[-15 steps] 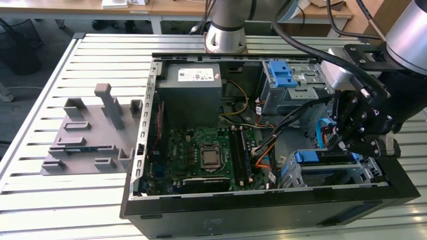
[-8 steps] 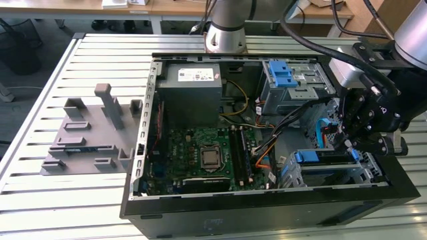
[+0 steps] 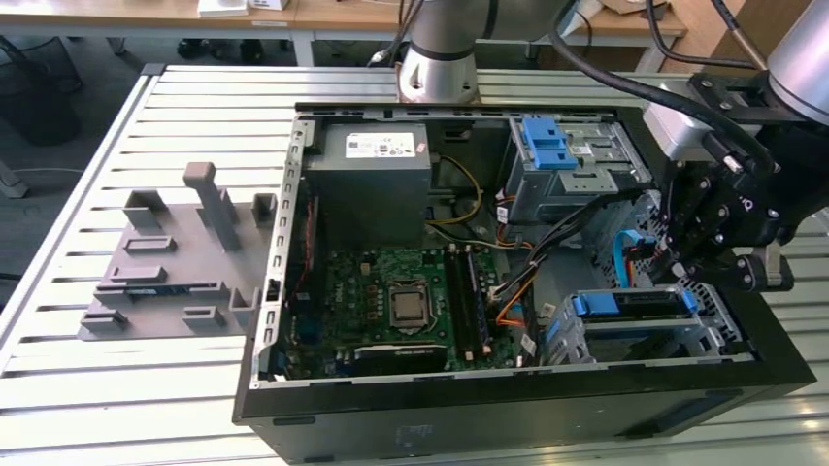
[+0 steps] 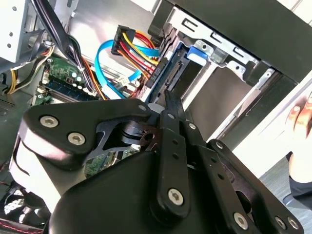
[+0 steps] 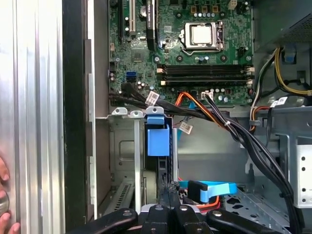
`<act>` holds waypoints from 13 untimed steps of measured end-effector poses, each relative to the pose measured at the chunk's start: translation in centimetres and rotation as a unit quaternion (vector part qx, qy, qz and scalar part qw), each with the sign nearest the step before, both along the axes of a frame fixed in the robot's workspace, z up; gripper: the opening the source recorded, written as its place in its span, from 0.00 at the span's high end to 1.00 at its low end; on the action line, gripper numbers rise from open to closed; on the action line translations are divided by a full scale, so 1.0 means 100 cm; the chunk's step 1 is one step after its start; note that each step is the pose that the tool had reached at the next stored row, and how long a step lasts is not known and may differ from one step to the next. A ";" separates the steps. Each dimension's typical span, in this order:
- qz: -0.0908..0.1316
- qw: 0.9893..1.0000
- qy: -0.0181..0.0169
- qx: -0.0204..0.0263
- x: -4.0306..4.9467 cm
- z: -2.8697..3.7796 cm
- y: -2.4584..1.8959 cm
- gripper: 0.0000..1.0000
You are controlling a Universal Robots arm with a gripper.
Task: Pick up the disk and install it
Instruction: 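Insert the first disk wire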
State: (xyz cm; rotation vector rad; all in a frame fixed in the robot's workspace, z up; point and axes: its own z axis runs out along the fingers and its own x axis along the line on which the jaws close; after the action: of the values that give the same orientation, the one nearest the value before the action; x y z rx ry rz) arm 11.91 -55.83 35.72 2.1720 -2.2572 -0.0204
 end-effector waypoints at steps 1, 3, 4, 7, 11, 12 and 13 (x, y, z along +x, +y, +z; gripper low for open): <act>0.000 1.000 0.000 0.000 0.0004 0.0003 0.0007 0.89; 0.000 1.000 0.000 0.000 0.0008 0.0007 0.0023 0.89; 0.000 1.000 0.000 0.000 0.0011 0.0008 0.0033 0.89; 0.000 1.000 0.000 0.000 0.0024 0.0010 0.0069 0.89; 0.000 1.000 0.000 0.000 0.0041 0.0010 0.0109 0.89; 0.000 1.000 0.000 0.000 0.0045 0.0010 0.0117 0.89; 0.000 1.000 0.000 0.000 0.0050 0.0010 0.0124 0.89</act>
State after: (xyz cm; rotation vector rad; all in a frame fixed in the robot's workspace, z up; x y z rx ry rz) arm 12.41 -54.59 35.82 2.1720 -2.2573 -0.0205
